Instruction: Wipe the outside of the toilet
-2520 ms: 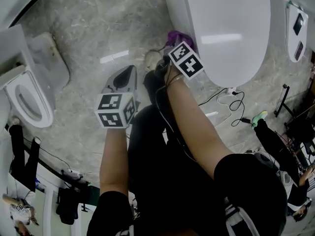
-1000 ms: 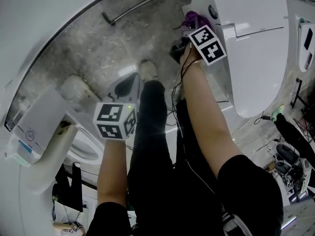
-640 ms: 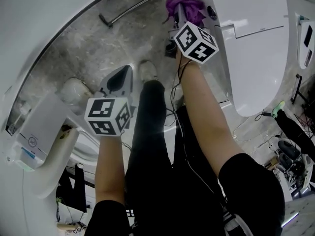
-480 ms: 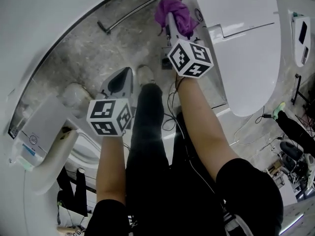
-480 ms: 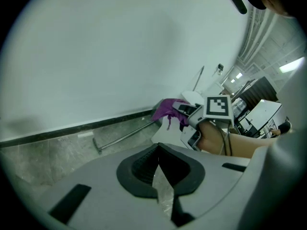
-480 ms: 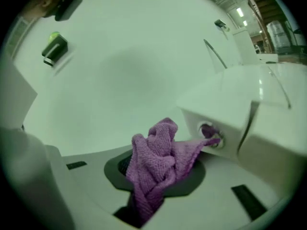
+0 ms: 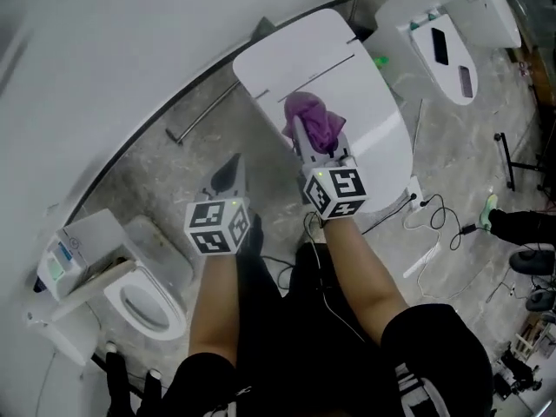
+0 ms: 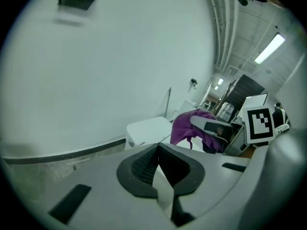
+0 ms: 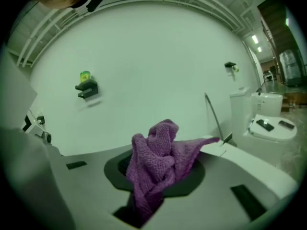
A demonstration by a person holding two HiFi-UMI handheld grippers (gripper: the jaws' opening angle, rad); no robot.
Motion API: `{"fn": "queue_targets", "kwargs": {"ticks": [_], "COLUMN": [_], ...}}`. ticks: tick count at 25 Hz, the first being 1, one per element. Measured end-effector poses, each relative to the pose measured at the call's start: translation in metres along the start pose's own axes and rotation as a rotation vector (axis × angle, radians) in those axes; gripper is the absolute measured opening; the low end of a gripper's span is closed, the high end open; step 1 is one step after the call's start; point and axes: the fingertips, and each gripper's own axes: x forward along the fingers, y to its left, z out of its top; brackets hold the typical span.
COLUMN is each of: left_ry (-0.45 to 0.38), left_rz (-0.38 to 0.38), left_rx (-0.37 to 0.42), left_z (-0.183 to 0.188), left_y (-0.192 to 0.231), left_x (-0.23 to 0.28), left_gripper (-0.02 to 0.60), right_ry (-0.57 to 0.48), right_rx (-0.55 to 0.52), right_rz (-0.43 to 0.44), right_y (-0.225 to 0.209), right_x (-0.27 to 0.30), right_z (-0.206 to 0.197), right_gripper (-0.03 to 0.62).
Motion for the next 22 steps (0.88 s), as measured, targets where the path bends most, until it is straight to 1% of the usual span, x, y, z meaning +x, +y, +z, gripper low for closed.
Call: {"fn": "queue_targets", "kwargs": {"ticks": [2,5,8,11,14,16,18,20,22], "left_ry": [-0.043,-0.131,-0.199,-0.233,-0.289,-0.332,-0.357,-0.367,-0.369], "left_rz": [-0.004,-0.008,0.004,0.01,0.002,-0.012,-0.017,-0.012,-0.011], "left_rx": [0.043,0.109,0.107,0.133,0.179,0.202,0.228,0.252,0.256], "left_z": [0.026,0.08,0.123,0.166,0.215,0.241,0.259,0.269,0.27], "left_y": [-0.056,-0.135,-0.203,-0.257,-0.291,-0.306,-0.316,-0.319,-0.321], "left_x": [-0.023,-0.06,-0.109,-0.158,-0.2,-0.223,-0.24,-0.251,-0.256], "left_gripper": [0.008,0.008,0.008,0.008,0.008,0.008,0.008,0.008,0.008], "right_ry": [-0.037,-0.13,-0.193,-0.261,-0.338,-0.368,-0.386,-0.398,-0.403], "right_rx": [-0.014,-0.043,-0.067,-0.073,-0.072,-0.094,-0.112,-0.112,-0.117], "right_rz": [-0.016,-0.036,-0.031,-0.013,0.009,0.023,0.031,0.039,0.042], "right_y": [-0.014,-0.033,-0.039,-0.032,-0.016,-0.003,0.01,0.021,0.028], "right_x": [-0.054,-0.12,-0.181,-0.234,-0.272,-0.288,-0.299,-0.305,-0.309], "right_z": [0.045,0.126,0.203,0.284,0.355,0.384,0.399,0.406,0.408], "right_gripper": [0.092,0.092,0.092,0.092,0.092,0.092,0.092,0.092,0.092]}}
